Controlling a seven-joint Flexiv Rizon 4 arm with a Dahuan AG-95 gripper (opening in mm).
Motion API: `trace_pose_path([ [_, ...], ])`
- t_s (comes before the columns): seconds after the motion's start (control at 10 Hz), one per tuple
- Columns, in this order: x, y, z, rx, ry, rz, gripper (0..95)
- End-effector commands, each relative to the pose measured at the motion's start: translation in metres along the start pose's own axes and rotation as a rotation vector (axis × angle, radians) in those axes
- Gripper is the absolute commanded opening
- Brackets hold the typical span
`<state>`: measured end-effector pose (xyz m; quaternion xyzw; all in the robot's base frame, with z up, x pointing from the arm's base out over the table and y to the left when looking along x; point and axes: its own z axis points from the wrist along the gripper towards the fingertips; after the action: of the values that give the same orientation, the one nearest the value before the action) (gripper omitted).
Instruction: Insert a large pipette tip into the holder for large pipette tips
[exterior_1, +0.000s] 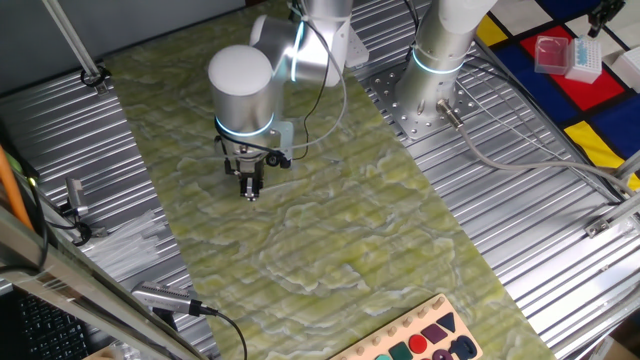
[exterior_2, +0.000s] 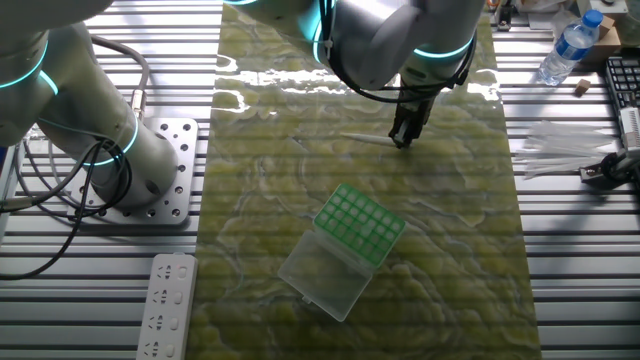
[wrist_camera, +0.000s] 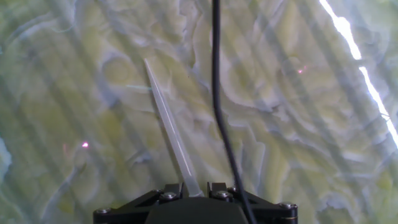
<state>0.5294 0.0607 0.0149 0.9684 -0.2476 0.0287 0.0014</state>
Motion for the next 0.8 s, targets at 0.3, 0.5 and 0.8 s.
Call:
trace_pose_path([
  [0.3,0.0007,0.0001,0.0012,0.009,0.001,-0.005,19.0],
  [0.5,0.0003,0.0002,0.0029,0.010,0.002,-0.005,19.0],
  [0.8,0.0001,0.0003,0.0039,0.012,0.002,-0.005,19.0],
])
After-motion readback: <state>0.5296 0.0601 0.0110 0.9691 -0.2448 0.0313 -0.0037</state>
